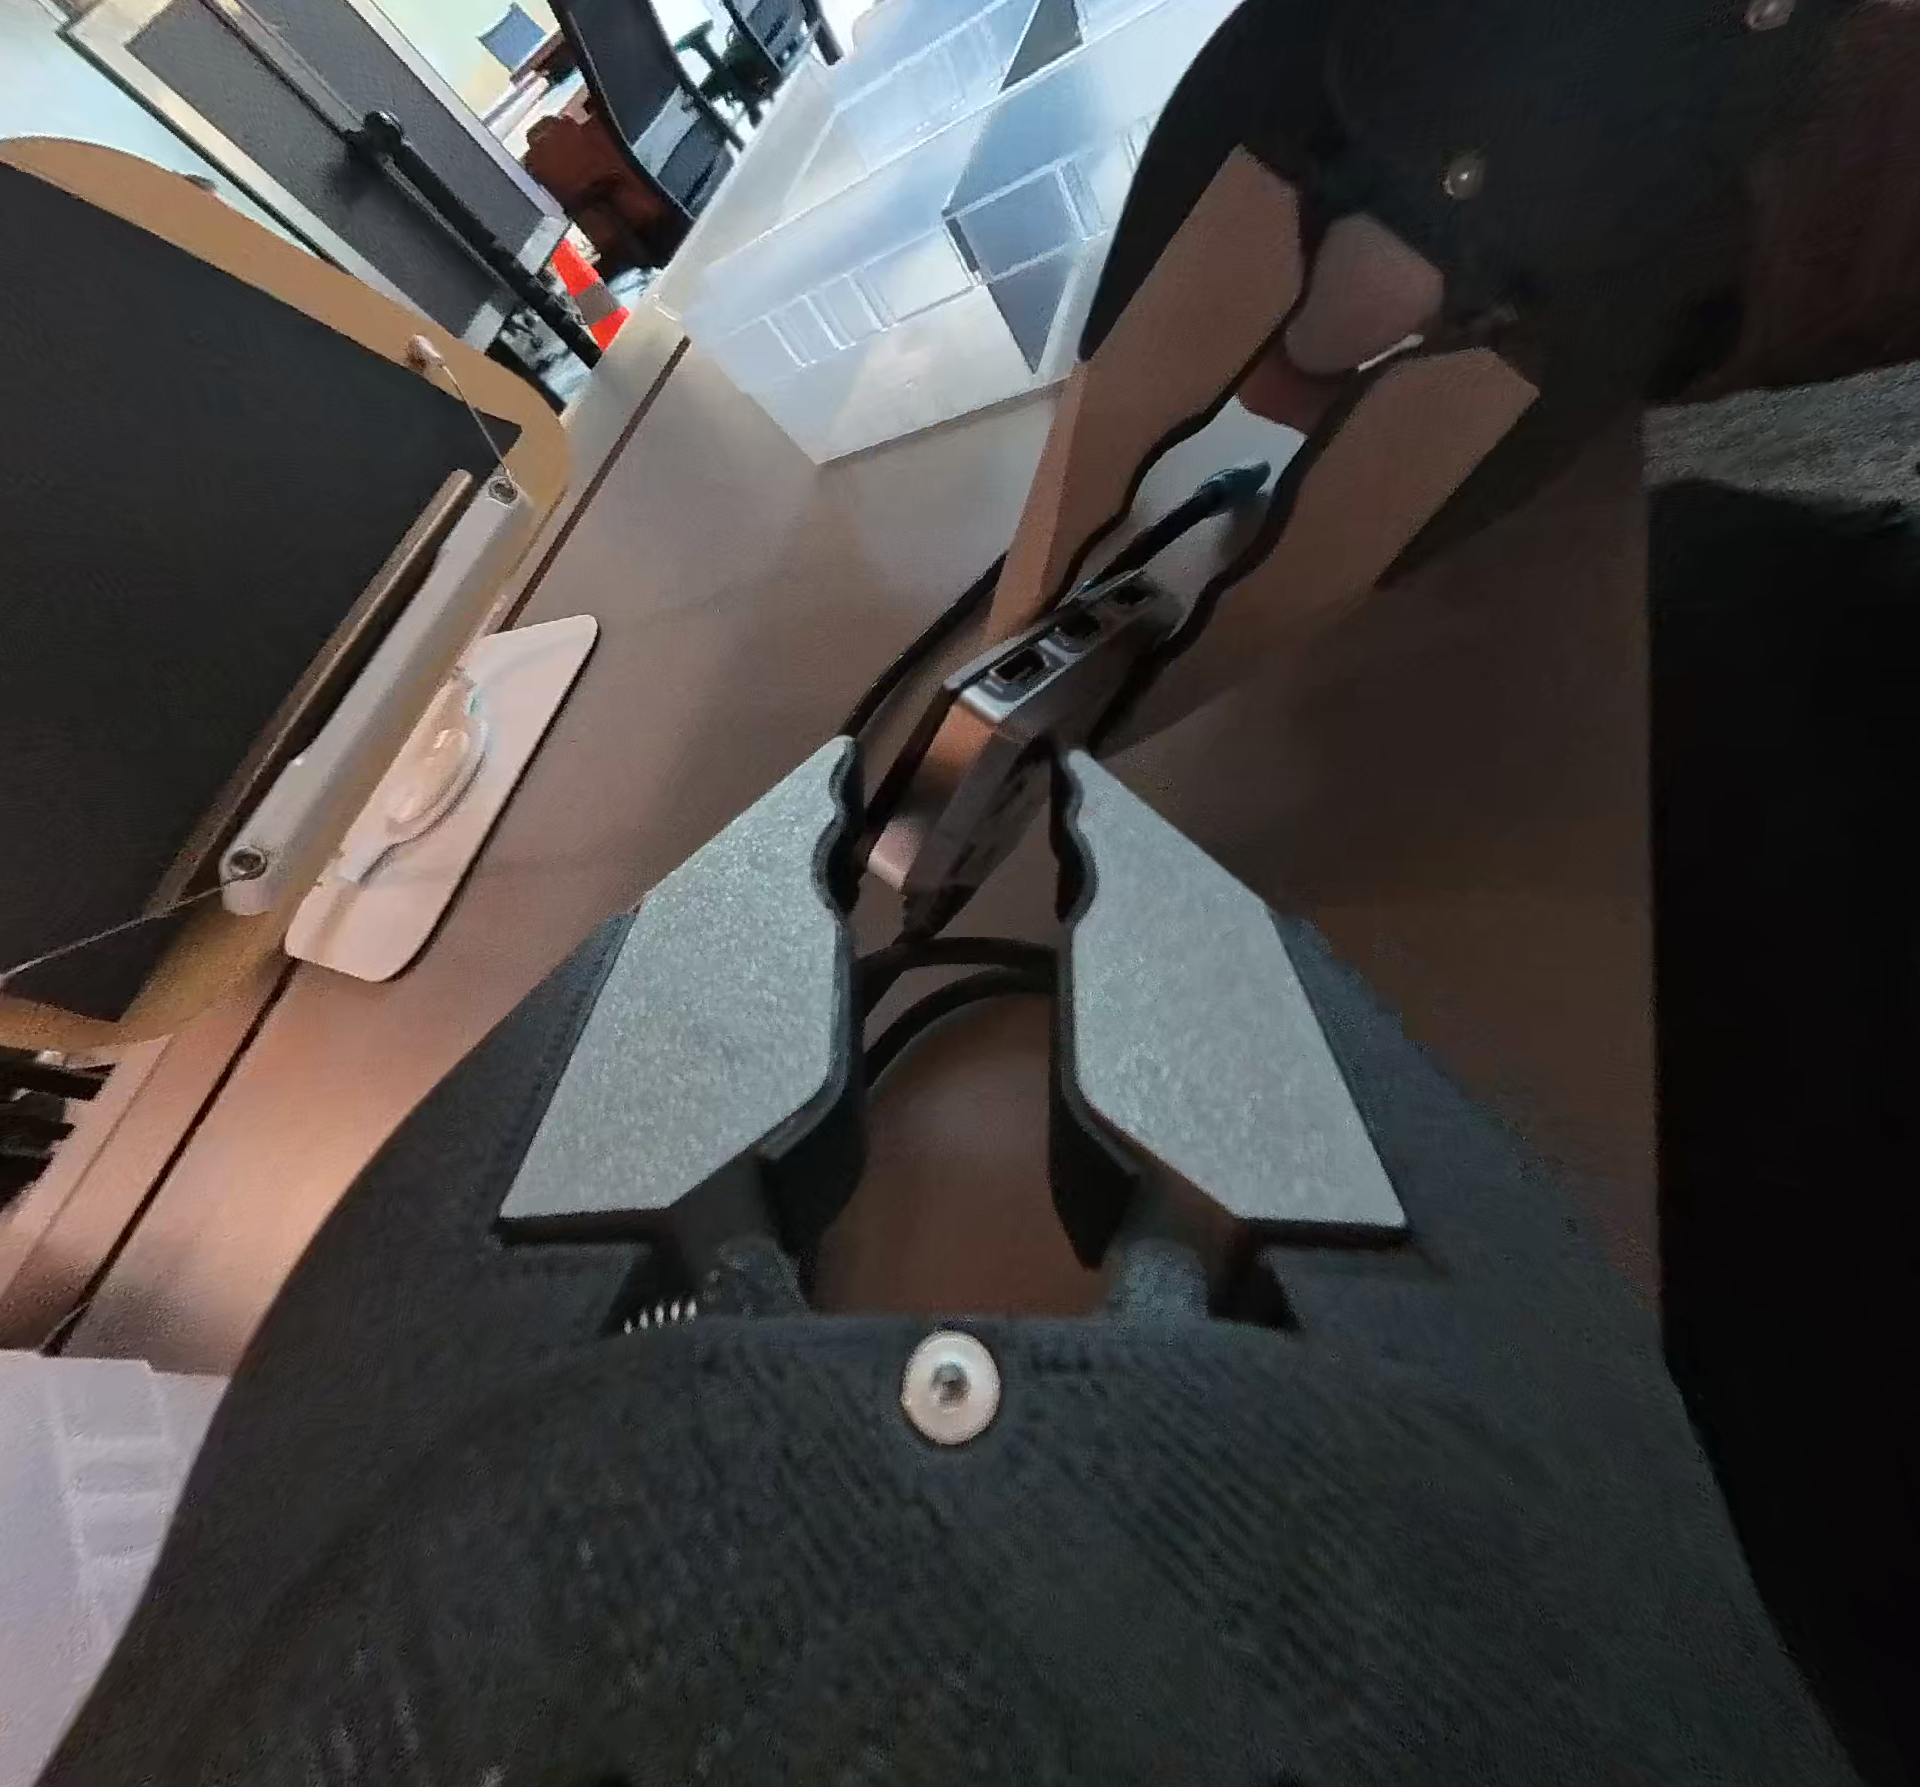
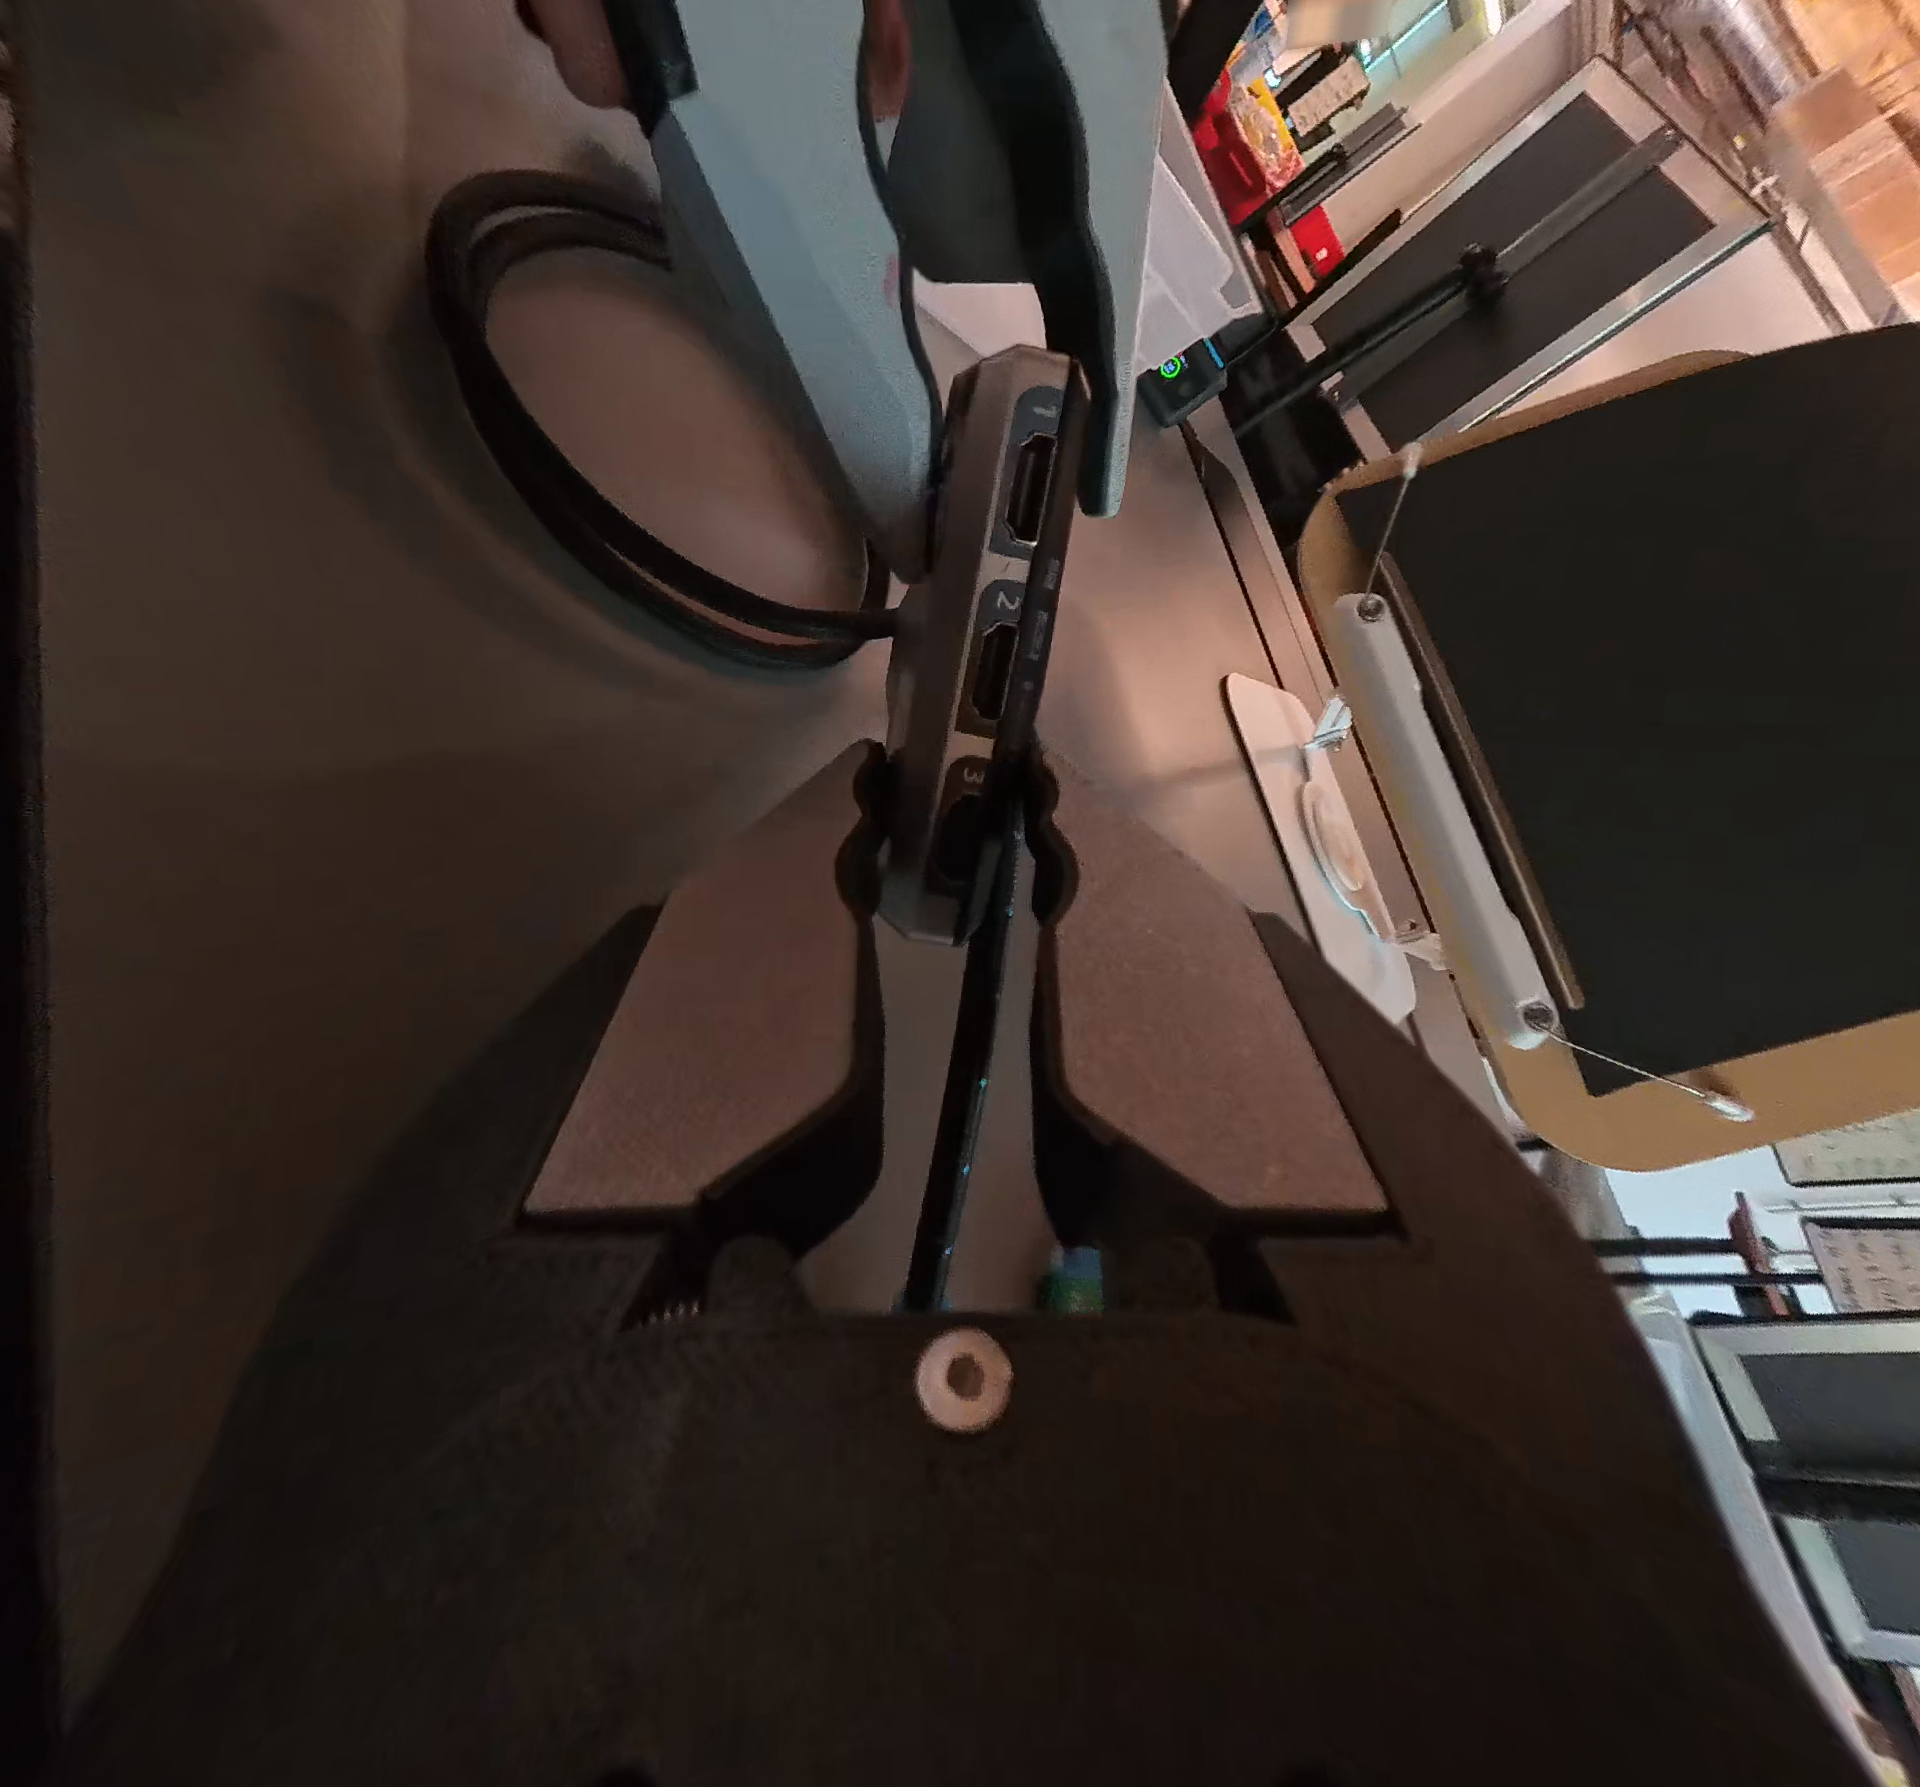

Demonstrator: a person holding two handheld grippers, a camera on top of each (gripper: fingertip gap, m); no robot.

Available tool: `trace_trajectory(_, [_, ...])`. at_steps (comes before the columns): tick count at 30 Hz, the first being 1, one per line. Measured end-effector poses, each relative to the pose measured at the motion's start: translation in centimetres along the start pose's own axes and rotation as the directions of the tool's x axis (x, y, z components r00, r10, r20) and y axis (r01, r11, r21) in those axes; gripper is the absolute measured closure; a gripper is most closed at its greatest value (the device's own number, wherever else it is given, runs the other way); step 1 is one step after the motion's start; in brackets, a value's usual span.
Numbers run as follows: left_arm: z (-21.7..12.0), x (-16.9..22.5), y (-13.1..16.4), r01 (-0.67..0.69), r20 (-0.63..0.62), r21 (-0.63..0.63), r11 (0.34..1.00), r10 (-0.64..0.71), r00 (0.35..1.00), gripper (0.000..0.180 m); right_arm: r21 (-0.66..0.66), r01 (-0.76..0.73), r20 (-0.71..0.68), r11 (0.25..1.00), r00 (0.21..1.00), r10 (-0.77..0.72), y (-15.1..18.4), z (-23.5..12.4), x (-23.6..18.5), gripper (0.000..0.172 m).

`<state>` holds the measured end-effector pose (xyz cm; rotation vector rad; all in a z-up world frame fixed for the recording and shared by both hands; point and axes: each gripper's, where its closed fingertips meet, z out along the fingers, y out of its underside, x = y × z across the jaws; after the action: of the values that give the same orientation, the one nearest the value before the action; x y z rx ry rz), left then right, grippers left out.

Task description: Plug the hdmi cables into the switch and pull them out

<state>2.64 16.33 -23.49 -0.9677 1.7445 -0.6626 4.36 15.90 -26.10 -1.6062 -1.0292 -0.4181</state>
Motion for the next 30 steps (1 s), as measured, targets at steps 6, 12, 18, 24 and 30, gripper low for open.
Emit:
trace_trajectory(6, [0.1,0.5,0.2,-0.075,0.01,-0.011,0.997,0.075,0.997,0.143,0.011,0.053,-0.01,0.999,0.999,-0.053,-0.5,-0.2,-0.3,0.15])
trace_trajectory(12, [0.2,1.6,0.6,-0.116,-0.057,-0.034,0.993,0.114,0.992,0.149,0.021,0.116,-0.008,0.993,0.993,-0.116,-0.8,0.1,-1.1,0.149])
trace_trajectory(18, [0.6,0.8,0.5,-0.228,0.026,-0.013,0.974,0.228,0.973,0.159,0.045,-0.11,0.011,0.993,0.994,0.11,0.0,-0.3,1.1,0.144])
trace_trajectory(24, [0.1,-0.2,-0.1,-0.185,0.068,0.082,0.979,0.179,0.981,0.16,0.122,-0.209,0.021,0.97,0.978,0.208,-0.3,-1.2,2.4,0.143])
trace_trajectory(30, [-2.0,0.0,-2.2,-0.181,0.04,0.202,0.963,0.176,0.984,0.161,0.041,-0.219,-0.077,0.975,0.972,0.221,1.5,-1.1,4.0,0.172])
